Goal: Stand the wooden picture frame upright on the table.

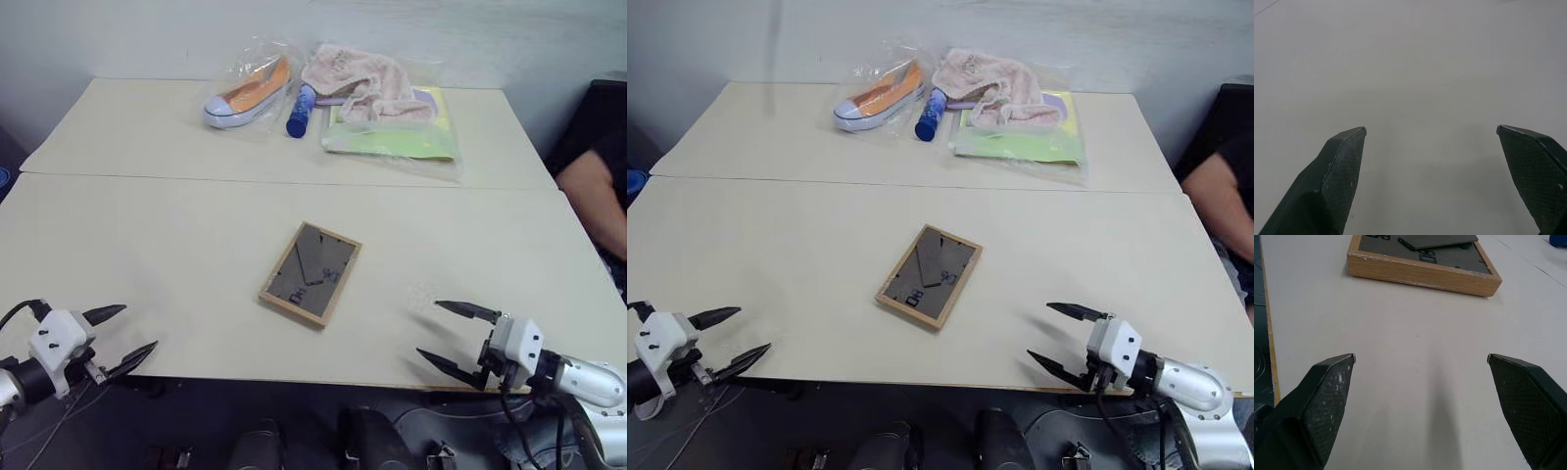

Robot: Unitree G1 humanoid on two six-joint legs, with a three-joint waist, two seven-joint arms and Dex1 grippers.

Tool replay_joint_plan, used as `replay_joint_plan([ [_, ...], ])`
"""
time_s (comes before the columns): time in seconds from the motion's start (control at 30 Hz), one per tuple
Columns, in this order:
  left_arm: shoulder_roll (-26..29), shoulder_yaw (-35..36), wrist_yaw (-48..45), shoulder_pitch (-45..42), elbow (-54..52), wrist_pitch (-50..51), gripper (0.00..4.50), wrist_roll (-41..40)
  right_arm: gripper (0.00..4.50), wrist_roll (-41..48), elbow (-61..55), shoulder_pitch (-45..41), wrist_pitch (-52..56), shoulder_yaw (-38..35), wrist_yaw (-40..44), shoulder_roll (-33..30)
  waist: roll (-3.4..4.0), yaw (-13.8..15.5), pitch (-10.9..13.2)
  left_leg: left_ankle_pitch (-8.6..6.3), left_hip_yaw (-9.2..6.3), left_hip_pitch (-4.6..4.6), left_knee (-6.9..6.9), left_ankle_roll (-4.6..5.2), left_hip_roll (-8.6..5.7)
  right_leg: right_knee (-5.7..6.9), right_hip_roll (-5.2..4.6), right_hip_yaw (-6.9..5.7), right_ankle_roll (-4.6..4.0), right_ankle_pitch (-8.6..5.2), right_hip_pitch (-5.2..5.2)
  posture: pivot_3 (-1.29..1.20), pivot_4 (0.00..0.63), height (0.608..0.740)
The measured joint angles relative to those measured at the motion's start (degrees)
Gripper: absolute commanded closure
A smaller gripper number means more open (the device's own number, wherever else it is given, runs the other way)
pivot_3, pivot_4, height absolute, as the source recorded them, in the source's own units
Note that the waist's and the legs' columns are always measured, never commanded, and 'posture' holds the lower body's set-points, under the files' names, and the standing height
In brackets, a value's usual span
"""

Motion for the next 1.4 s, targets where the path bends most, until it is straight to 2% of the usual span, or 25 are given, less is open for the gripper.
replay_joint_plan([
  [0.13,0.02,-0.62,0.1,-1.91,-0.99,3.85,0.0,-1.07,0.04,0.01,-0.84,-0.63,1.57,0.68,-1.47,0.62,0.0,0.03,0.0,0.0,-0.02,0.0,0.0,0.0,0.0,0.04,0.01,-0.02,0.0,0.0,0.0,0.0,0.15,0.74],
  [0.23,0.28,-5.67,1.32,-8.38,-4.64,9.1,0.63,-1.74,0.66,0.0,-3.18,-4.06,6.03,4.15,-3.63,1.97,0.01,0.27,0.0,0.03,-0.05,0.0,0.05,-0.01,-0.02,0.09,-0.03,-0.04,0.01,0.01,0.01,0.0,0.15,0.74],
  [0.43,-2.07,-19.95,6.31,-26.22,-3.46,15.02,2.62,3.77,2.84,-5.61,-3.83,-11.42,10.96,10.79,-8.88,5.21,0.07,0.37,-0.06,0.12,-0.01,-0.14,0.08,-0.18,-0.05,0.27,0.07,-0.07,0.07,0.04,-0.1,0.0,0.15,0.74],
  [0.57,-4.83,-27.8,6.27,-35.45,3.86,15.4,3.98,8.14,4.29,-10.5,-0.72,-16.11,12.75,14.83,-12.35,7.92,0.06,-0.04,-0.06,0.16,0.08,-0.23,0.21,-0.17,-0.06,0.41,0.15,-0.05,0.08,0.05,-0.2,0.0,0.15,0.74],
  [0.6,-5.95,-29.69,5.69,-37.94,5.94,15.87,4.3,8.59,4.5,-11.9,0.57,-17.67,13.22,15.85,-13.02,8.31,0.06,0.05,-0.06,0.16,0.09,-0.22,0.27,-0.16,-0.06,0.45,0.14,-0.06,0.09,0.05,-0.19,0.0,0.15,0.74],
  [0.63,-6.75,-31.04,5.33,-39.52,7.24,15.94,4.47,9.14,4.5,-12.72,1.39,-18.82,13.38,16.54,-13.38,8.77,0.06,0.07,-0.06,0.16,0.08,-0.25,0.34,-0.16,-0.06,0.49,0.16,-0.06,0.09,0.05,-0.21,0.0,0.15,0.74],
  [0.8,-10.82,-36.42,4.92,-45.43,13.27,14.28,4.47,12.66,4.5,-15.57,3.87,-23.0,14.94,20.67,-15.15,12.58,0.06,0.08,-0.07,0.15,0.06,-0.32,0.5,-0.15,-0.05,0.62,0.17,-0.05,0.09,0.05,-0.25,0.0,0.15,0.74],
  [1.1,-10.61,-37.0,0.92,-41.08,6.24,17.97,4.47,11.09,4.5,-16.2,5.74,-26.17,17.5,20.0,-16.21,12.8,0.06,0.09,-0.07,0.12,0.02,-0.32,0.65,-0.13,-0.03,0.67,0.12,-0.03,0.09,0.05,-0.22,0.0,0.15,0.74],
  [1.33,-10.82,-35.75,1.68,-38.78,3.98,19.78,4.47,9.81,4.5,-15.98,5.82,-27.28,18.3,20.05,-14.42,11.6,0.06,0.09,-0.07,0.11,0.01,-0.32,0.65,-0.12,-0.03,0.67,0.12,-0.03,0.09,0.05,-0.21,0.0,0.15,0.74],
  [1.4,-10.42,-34.53,1.66,-37.94,2.42,23.73,4.11,7.63,4.5,-15.39,5.48,-27.22,18.51,20.05,-13.44,10.85,0.06,-0.1,-0.07,0.11,0.01,-0.32,0.64,-0.12,-0.02,0.68,0.13,-0.02,0.09,0.04,-0.22,0.0,0.15,0.74],
])
